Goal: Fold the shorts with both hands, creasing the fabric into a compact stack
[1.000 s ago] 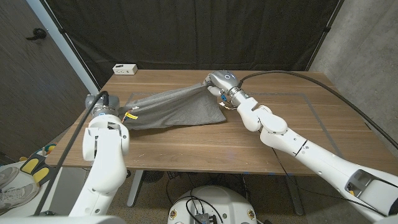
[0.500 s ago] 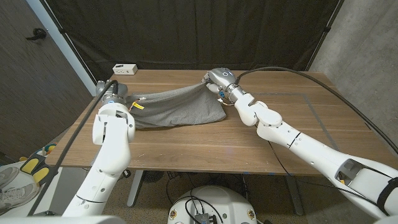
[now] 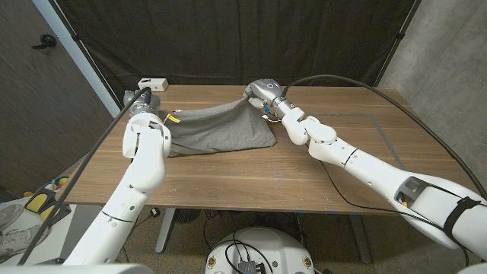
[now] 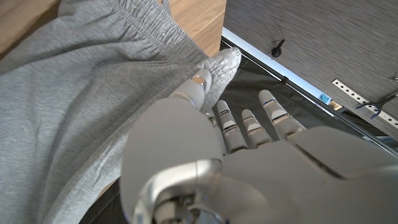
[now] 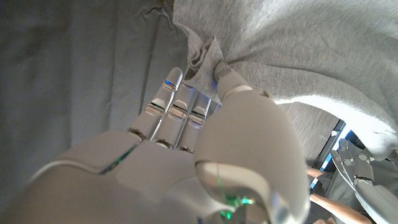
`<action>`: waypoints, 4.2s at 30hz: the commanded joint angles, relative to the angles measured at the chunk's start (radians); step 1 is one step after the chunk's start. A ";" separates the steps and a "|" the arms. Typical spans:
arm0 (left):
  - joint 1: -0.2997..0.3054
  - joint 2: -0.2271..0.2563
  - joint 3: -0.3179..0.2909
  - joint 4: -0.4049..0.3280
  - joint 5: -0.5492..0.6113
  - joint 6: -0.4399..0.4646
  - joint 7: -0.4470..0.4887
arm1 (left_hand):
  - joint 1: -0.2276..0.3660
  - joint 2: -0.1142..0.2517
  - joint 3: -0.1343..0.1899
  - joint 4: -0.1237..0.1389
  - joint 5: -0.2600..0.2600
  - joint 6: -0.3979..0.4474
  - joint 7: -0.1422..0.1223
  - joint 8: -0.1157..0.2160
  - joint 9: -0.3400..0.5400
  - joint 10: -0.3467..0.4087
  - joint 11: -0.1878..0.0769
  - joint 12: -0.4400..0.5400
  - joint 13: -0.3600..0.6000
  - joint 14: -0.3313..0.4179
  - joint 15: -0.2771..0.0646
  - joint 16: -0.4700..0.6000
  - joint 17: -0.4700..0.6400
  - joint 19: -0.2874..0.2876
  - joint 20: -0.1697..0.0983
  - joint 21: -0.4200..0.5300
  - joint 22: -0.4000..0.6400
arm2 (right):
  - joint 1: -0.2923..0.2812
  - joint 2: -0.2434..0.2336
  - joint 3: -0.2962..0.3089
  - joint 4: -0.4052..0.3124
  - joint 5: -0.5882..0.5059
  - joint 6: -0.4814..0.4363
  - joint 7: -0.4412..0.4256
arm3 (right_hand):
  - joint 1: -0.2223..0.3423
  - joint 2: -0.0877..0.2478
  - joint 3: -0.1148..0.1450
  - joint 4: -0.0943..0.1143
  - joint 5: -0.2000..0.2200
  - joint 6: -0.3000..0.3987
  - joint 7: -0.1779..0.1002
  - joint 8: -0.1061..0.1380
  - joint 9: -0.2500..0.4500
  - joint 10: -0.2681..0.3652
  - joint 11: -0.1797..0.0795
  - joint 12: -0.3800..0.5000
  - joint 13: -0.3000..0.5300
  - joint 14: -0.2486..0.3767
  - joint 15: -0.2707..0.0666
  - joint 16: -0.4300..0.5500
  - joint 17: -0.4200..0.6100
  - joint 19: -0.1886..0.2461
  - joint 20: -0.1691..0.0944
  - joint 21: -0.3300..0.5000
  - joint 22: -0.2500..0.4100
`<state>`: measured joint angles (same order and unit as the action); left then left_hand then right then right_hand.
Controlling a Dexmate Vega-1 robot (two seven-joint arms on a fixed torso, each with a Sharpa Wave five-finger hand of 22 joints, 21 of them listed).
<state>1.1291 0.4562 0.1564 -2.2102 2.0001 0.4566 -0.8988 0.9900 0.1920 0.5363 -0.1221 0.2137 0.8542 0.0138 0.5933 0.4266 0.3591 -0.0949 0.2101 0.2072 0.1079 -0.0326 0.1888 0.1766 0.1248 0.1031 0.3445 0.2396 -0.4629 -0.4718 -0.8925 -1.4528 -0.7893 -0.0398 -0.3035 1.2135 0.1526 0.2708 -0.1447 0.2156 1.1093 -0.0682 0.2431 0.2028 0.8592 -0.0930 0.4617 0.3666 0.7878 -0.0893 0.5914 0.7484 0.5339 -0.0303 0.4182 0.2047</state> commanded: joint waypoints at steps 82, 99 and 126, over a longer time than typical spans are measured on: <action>-0.378 0.100 0.387 0.695 0.075 0.343 0.038 | -0.084 0.002 -0.002 0.005 -0.009 -0.023 0.023 -0.115 -0.112 0.095 -0.025 0.029 0.002 0.086 -0.051 0.002 -0.005 0.019 -0.033 0.074 0.014 | 0.556 0.539 -0.626 1.012 0.464 -0.107 0.219 | 0.004 0.016 0.033 0.001 -0.005 -0.101 -0.036 -0.050 0.005 -0.079 -0.020 -0.071 -0.017 0.009 -0.143 -0.026 0.049 -0.011 -0.013 0.034 -0.001; -0.425 0.017 0.478 0.977 0.330 0.566 0.215 | 0.059 0.021 0.182 0.058 0.016 -0.522 -0.119 -0.423 -0.223 -0.123 0.010 -0.017 0.008 -0.043 0.007 0.001 0.021 -0.189 0.074 0.089 0.049 | 0.542 0.522 -0.620 1.012 0.457 -0.099 0.152 | 0.005 0.052 0.085 0.024 0.000 -0.566 -0.084 -0.065 -0.012 -0.196 -0.042 -0.156 -0.027 -0.033 -0.144 -0.089 0.054 -0.042 -0.014 0.056 -0.001; -0.176 0.024 0.333 0.486 -0.076 0.535 0.520 | -0.338 -0.056 -0.116 0.188 -0.032 -0.610 -0.165 -0.422 -0.237 -0.107 0.003 0.000 -0.003 0.073 -0.011 0.010 0.013 -0.100 0.028 0.175 -0.003 | 0.304 0.206 -0.382 0.467 0.256 -0.072 -0.173 | -0.354 -0.015 0.045 0.207 -0.029 -0.581 -0.052 -0.061 -0.013 -0.357 0.037 -0.257 -0.074 -0.231 -0.077 -0.375 -0.199 -0.091 0.057 0.067 -0.016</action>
<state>0.8608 0.4886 0.5467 -1.5486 2.0758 1.0085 -0.4518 0.6811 0.1314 0.4294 0.0524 0.1846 0.2666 -0.1528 0.1770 0.1905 0.2662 -0.0957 0.2169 0.2044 0.1897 -0.0402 0.2032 0.1841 0.0355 0.1182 0.5249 0.2387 -0.0484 -0.1142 -1.3888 -0.5816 -0.4507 -0.0546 -0.4936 0.8836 0.1384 0.3151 0.0524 0.1885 0.5401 -0.1178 0.1852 0.1860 0.5243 -0.0595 0.2145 0.2967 0.5771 -0.0559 0.2329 0.5644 0.4531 0.0247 0.4915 0.1903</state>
